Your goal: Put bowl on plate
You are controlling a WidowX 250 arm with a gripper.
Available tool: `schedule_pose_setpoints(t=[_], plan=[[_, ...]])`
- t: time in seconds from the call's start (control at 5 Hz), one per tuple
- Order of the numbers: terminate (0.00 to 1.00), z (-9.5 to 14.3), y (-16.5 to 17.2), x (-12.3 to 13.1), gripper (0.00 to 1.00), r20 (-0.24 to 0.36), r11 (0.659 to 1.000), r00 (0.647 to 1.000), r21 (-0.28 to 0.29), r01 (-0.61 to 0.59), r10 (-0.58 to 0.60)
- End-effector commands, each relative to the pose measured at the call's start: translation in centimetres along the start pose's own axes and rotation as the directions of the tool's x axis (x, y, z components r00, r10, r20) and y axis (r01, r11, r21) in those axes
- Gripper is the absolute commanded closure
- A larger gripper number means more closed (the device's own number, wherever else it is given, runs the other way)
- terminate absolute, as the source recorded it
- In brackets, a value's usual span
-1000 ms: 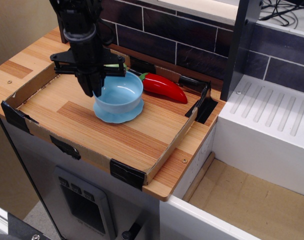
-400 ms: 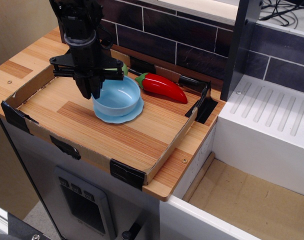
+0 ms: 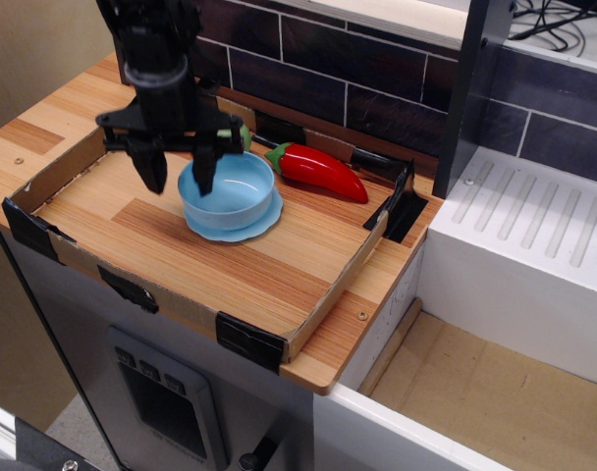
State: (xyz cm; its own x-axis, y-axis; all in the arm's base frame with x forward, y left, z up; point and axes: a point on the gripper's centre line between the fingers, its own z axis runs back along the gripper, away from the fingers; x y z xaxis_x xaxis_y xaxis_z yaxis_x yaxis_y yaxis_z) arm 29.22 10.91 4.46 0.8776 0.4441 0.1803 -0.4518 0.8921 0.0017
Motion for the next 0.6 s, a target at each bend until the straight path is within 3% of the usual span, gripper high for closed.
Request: schedule_pose_setpoints(t=[0.0, 0.2, 0.4], plan=[[0.0, 5.49, -0.89, 1.31, 0.0, 0.058, 1.0, 0.998, -0.02, -0.015, 0.017], [0.0, 5.49, -0.89, 1.31, 0.0, 0.058, 1.0, 0.998, -0.02, -0.015, 0.017], [1.0, 5.49, -0.89, 1.31, 0.0, 0.058, 1.0, 0.998, -0.02, -0.015, 0.017]])
